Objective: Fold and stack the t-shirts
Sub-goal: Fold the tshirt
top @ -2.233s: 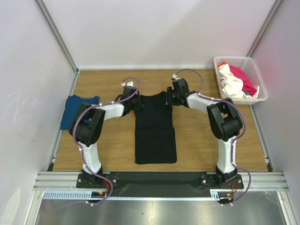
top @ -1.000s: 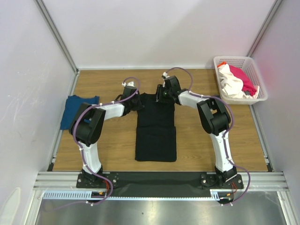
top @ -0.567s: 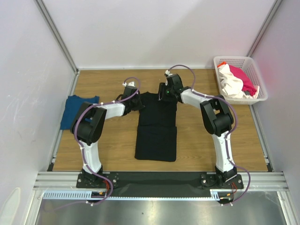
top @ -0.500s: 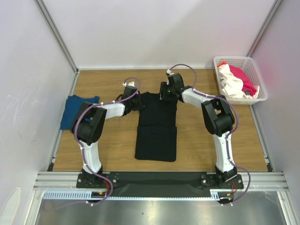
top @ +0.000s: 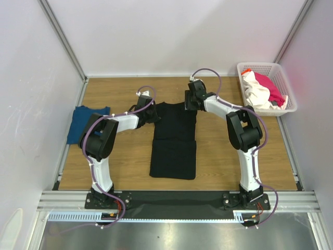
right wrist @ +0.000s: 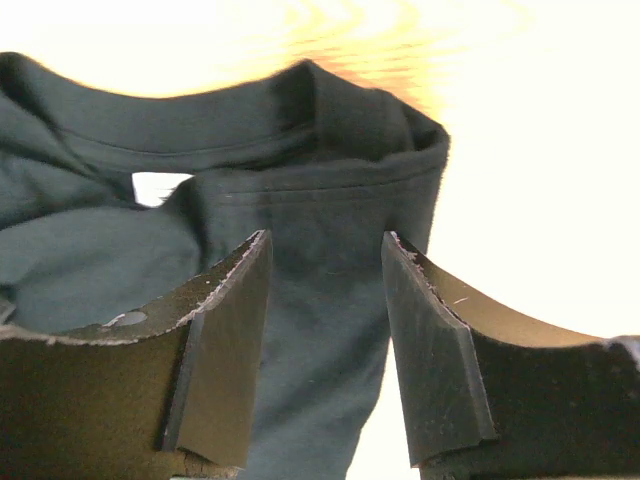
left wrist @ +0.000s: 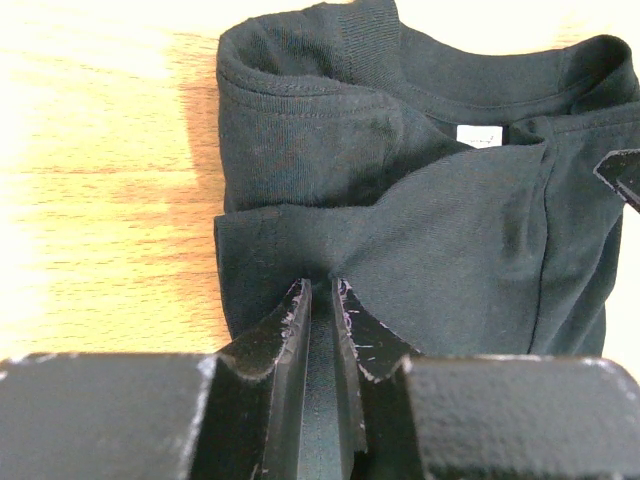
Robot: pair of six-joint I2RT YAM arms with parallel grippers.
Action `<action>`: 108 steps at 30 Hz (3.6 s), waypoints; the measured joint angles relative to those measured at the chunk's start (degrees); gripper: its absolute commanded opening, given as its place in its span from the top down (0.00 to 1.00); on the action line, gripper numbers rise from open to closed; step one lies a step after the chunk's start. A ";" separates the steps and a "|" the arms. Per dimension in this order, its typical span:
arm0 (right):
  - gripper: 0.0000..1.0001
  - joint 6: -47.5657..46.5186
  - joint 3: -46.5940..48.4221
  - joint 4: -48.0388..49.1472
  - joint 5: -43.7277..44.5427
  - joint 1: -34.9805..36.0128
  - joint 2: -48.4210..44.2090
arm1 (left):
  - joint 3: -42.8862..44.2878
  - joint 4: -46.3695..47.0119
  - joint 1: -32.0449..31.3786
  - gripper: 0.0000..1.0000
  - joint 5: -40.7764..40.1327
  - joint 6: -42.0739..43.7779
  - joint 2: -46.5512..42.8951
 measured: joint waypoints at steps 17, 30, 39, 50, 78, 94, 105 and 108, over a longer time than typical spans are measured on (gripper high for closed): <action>0.38 -2.60 9.84 -5.20 -1.88 -0.74 2.64 | 0.00 -3.50 -0.02 0.54 0.33 3.76 -6.03; 0.00 8.24 -21.86 -1.05 -12.28 -2.36 -40.61 | -11.28 -11.82 -0.48 0.04 1.49 3.80 -44.63; 0.03 23.80 -57.75 1.07 -15.15 8.79 -57.37 | -36.50 -19.63 -10.75 0.05 2.73 -5.25 -59.52; 0.20 39.17 -71.38 1.84 -12.94 20.83 -69.53 | -47.45 -23.71 -17.16 0.11 2.27 -15.34 -70.82; 0.57 50.64 -74.60 7.65 -8.31 28.76 -64.52 | -50.69 -23.61 -22.38 0.28 -0.55 -23.06 -70.99; 0.81 50.64 -74.60 7.96 -6.73 28.81 -62.79 | -51.47 -21.51 -24.92 0.83 -3.02 -27.17 -66.64; 1.00 50.58 -74.82 8.09 -6.40 29.66 -62.69 | -51.67 -23.17 -29.20 1.00 -6.36 -29.68 -67.80; 1.00 50.62 -75.60 7.72 -6.23 30.80 -64.17 | -51.67 -24.90 -32.35 1.00 -7.96 -32.06 -68.98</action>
